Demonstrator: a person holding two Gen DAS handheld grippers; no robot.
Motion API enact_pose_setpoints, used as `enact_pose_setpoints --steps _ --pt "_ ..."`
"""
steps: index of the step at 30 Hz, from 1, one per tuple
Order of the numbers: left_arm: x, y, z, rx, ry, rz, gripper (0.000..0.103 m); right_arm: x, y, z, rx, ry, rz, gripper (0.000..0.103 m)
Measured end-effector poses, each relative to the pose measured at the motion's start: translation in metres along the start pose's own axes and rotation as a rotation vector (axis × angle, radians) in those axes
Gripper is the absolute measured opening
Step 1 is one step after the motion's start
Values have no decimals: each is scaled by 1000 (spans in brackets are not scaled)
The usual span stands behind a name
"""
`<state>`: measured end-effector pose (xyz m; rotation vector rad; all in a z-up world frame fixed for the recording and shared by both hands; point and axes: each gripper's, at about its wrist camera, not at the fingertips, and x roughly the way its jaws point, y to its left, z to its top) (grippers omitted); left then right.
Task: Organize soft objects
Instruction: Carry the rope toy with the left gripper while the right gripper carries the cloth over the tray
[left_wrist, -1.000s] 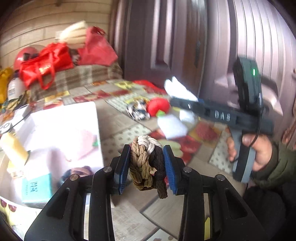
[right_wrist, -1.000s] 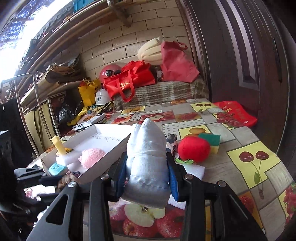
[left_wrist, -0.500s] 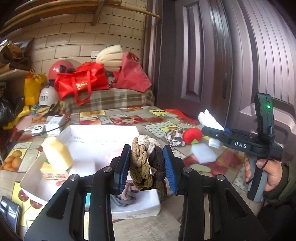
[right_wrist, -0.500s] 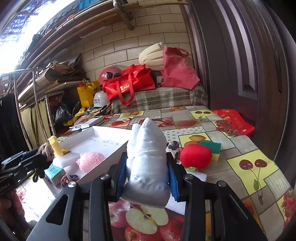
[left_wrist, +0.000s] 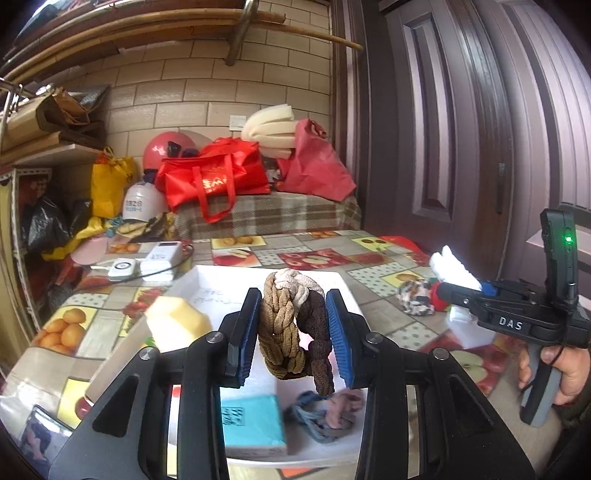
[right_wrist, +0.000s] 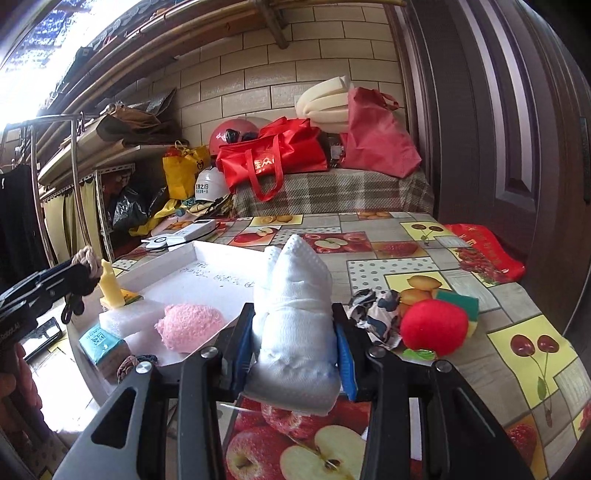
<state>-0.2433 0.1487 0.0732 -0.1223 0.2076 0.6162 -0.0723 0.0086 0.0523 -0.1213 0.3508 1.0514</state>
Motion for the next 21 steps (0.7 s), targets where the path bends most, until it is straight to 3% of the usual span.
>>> enact_pose_setpoints --steps 12,17,21 --pt "9 55 -3 -138 -6 118 35 30 57 8 -121 -6 81 39" --pt "18 79 -2 -213 -10 161 35 40 88 8 -177 10 166 39" --pt "25 82 -3 -214 18 149 35 55 109 6 -253 85 264 39"
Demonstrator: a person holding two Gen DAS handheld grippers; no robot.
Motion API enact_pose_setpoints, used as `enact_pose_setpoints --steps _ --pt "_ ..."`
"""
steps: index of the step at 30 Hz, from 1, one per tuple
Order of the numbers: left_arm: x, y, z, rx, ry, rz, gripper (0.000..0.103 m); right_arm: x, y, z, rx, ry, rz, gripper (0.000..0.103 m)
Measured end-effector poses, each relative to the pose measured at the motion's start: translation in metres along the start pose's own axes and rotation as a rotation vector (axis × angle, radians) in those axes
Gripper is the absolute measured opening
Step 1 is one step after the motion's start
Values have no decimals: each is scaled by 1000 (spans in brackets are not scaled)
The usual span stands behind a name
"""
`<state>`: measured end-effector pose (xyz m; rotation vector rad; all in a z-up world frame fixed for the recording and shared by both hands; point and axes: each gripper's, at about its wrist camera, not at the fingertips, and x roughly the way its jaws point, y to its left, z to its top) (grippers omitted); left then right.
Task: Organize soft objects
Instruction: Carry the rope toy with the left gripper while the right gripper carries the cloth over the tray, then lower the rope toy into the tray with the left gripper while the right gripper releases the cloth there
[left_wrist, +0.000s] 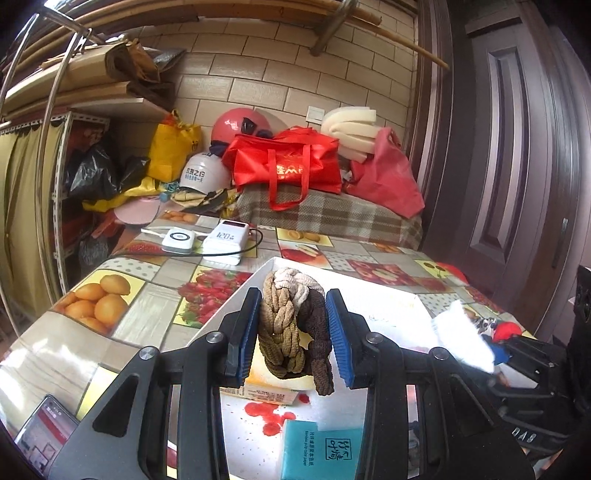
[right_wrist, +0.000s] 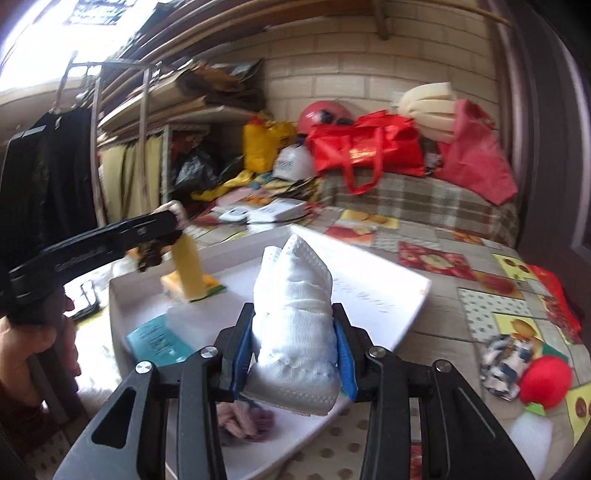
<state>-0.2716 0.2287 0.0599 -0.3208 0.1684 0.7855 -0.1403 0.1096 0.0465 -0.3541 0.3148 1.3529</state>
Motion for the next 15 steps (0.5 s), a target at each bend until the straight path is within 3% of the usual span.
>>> enact_pose_setpoints --steps 4,6,12,15 --pt "6 -9 -1 47 17 -12 35 32 4 -1 -28 162 118 39" --pt "10 -12 0 64 23 -16 35 43 1 -3 -18 211 127 39" --pt "25 -24 1 123 47 -25 35 64 -22 7 -9 203 -13 39" --pt "28 -28 1 137 42 -23 35 62 -30 10 33 181 -34 39"
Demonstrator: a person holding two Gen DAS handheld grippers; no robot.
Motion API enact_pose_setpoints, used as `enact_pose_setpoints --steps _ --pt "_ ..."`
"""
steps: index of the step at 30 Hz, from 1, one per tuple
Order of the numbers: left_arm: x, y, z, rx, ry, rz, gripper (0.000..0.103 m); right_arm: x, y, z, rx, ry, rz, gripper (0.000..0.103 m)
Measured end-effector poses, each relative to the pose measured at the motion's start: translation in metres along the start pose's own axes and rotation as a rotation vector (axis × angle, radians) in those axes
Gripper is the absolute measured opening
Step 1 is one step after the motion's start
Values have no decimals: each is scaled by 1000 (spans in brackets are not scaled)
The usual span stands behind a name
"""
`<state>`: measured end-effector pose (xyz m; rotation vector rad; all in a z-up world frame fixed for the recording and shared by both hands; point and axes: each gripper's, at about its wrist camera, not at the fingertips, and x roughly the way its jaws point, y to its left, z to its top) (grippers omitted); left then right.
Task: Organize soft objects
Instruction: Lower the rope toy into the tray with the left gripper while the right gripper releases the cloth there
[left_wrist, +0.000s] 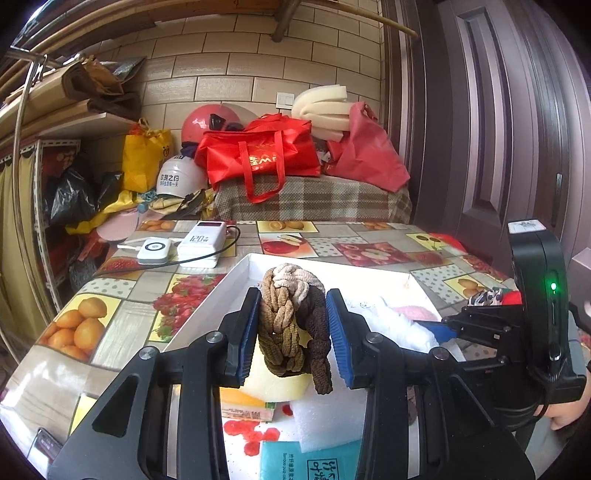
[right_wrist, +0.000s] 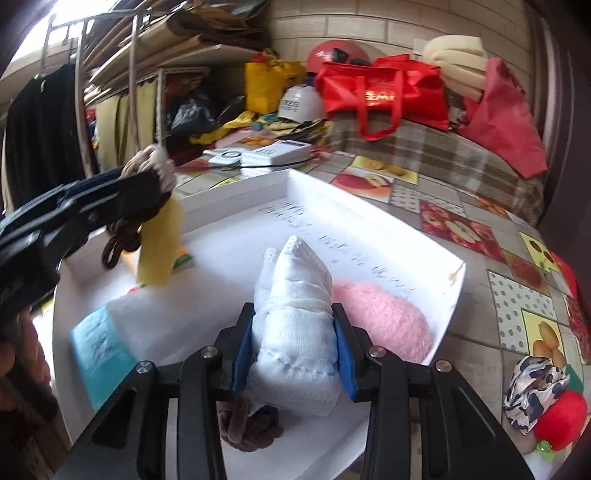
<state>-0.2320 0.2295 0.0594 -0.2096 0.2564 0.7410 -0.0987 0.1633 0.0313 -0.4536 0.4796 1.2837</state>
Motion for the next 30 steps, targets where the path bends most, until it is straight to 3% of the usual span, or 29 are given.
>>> enact_pose_setpoints --steps 6,8,10,11,12,13,15,17,30 --pt "-2 1 1 -4 -30 25 36 -13 6 -1 -12 -52 -9 39" --pt "-4 2 1 -9 -42 34 43 -17 9 -2 -26 -74 -17 41" --pt "-4 2 1 -9 -43 45 58 -21 10 -1 -34 -101 -26 42" --pt "-4 2 1 -8 -46 60 79 -23 11 -1 -37 -113 -28 42" --pt "-5 1 1 -6 -50 77 98 -24 11 -1 -37 -122 -33 49" --pt "-6 1 1 -2 -57 101 103 -25 11 -1 -35 -128 -39 72" --pt "-7 1 1 -1 -69 119 103 -27 9 -1 -21 -141 -55 97" --pt "-8 3 0 -8 -76 140 103 -28 5 -1 -3 -152 -62 102" --pt "-15 12 -2 -37 -93 171 103 -43 -6 -6 81 -226 -99 103"
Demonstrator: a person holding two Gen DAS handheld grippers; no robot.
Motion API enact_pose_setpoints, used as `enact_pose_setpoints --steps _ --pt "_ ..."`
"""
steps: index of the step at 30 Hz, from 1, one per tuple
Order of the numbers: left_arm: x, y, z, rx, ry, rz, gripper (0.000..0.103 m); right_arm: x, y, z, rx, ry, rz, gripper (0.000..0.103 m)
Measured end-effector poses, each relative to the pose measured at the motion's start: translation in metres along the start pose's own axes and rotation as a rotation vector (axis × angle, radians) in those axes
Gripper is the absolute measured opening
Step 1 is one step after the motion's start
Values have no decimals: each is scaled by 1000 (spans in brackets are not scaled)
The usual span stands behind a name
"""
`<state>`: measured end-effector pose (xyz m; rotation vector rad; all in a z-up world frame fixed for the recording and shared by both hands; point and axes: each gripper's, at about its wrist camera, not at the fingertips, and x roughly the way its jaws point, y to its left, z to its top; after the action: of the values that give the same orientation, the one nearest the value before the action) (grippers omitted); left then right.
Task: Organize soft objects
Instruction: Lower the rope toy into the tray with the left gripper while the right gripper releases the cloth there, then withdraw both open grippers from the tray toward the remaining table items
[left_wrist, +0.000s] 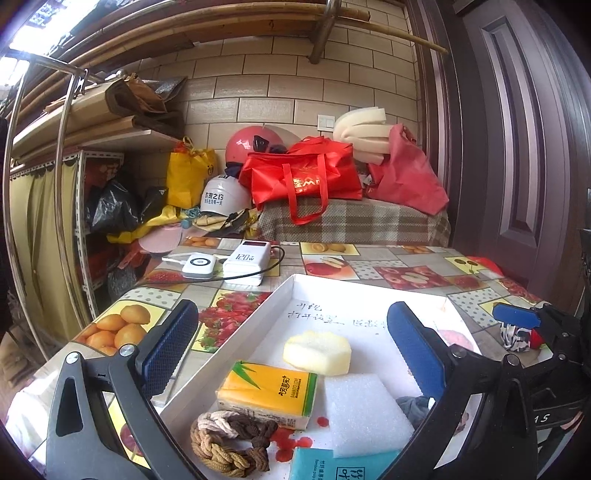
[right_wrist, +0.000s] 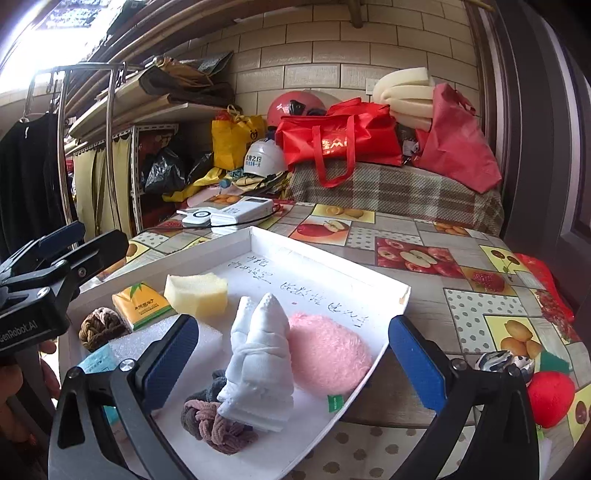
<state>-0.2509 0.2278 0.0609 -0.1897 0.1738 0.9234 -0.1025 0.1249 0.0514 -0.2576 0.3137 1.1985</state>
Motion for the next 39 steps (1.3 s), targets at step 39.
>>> enact_pose_setpoints --steps 39 --pt "-42 -162 -22 147 249 -565 103 -150 -207 -82 419 147 -354 103"
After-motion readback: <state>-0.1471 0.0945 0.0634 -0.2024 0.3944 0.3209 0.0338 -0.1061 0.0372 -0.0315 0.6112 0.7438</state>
